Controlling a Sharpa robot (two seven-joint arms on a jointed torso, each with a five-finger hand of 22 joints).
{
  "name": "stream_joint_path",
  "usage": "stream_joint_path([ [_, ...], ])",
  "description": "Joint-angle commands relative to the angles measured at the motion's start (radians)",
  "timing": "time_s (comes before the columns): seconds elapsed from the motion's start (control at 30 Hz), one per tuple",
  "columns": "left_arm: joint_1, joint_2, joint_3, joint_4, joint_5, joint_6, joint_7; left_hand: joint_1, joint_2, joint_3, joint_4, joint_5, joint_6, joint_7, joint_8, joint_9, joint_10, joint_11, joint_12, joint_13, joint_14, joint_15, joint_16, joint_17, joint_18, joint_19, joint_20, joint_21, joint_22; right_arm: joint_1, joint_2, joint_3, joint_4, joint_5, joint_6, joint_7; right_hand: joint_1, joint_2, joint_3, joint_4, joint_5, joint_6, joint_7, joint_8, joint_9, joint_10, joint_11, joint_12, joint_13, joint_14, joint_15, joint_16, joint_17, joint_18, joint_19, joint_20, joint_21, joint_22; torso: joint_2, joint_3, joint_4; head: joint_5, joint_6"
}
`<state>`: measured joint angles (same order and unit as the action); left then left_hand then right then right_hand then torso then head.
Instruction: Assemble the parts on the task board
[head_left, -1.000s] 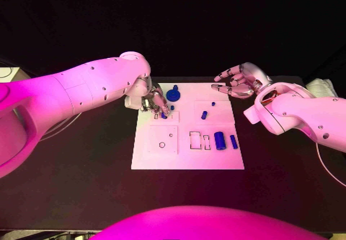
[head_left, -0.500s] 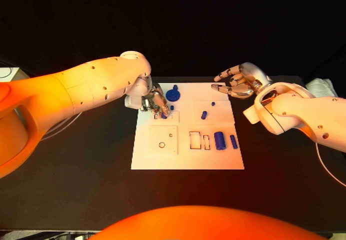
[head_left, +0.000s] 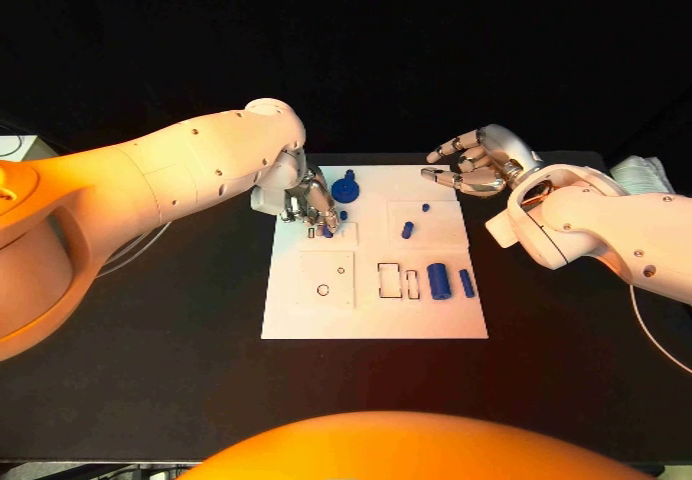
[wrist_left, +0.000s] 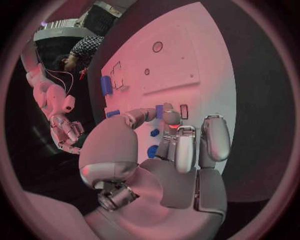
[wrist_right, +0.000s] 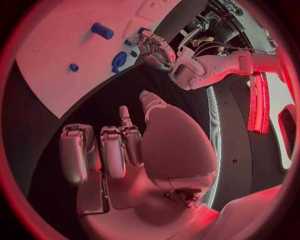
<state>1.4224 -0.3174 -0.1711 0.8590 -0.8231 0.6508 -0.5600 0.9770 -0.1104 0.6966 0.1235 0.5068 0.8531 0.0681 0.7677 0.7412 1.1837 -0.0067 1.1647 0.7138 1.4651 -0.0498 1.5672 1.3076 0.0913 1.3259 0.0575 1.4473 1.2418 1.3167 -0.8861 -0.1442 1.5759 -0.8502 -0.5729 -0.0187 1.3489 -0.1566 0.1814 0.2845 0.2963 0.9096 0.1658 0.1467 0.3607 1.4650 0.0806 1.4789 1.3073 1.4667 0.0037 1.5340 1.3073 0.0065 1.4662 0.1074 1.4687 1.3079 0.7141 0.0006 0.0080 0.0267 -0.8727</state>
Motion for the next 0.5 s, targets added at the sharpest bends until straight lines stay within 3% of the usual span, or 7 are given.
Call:
stream_joint_path([
  [0.03, 0.0, 0.011, 0.0, -0.016, 0.006, 0.044, 0.002, 0.002, 0.011, 0.272, -0.281, 0.003, 0.007, 0.001, 0.001, 0.0, 0.008, 0.001, 0.003, 0.002, 0.106, -0.009, 0.004, 0.263, -0.011, -0.007, -0.003, -0.005, -0.002, 0.0, 0.001, 0.0, 0.001, -0.002, 0.002, 0.01, -0.006, -0.001, 0.004, 0.0, 0.005, 0.003, -0.004, 0.006, -0.001, 0.023, -0.003, -0.002, 0.187, 0.08, -0.002, -0.005, 0.163, 0.019, 0.058, -0.003, -0.002, 0.197, 0.0, 0.0003, 0.0006, 0.0, 0.0],
  [0.5, -0.001, 0.042, 0.0, -0.043, 0.007, 0.044, -0.001, 0.001, 0.012, 0.271, -0.28, 0.004, 0.008, 0.002, 0.001, 0.0, 0.009, 0.001, 0.004, 0.003, 0.106, -0.009, 0.004, 0.263, -0.011, -0.008, -0.003, -0.005, -0.004, 0.001, 0.003, 0.0, 0.003, -0.002, 0.004, 0.009, -0.006, -0.001, 0.004, 0.0, 0.005, 0.003, -0.004, 0.006, -0.001, 0.023, -0.003, -0.002, 0.187, 0.08, -0.002, -0.005, 0.163, 0.019, 0.058, -0.003, -0.002, 0.197, 0.0, 0.0003, -0.0001, -0.002, 0.0],
])
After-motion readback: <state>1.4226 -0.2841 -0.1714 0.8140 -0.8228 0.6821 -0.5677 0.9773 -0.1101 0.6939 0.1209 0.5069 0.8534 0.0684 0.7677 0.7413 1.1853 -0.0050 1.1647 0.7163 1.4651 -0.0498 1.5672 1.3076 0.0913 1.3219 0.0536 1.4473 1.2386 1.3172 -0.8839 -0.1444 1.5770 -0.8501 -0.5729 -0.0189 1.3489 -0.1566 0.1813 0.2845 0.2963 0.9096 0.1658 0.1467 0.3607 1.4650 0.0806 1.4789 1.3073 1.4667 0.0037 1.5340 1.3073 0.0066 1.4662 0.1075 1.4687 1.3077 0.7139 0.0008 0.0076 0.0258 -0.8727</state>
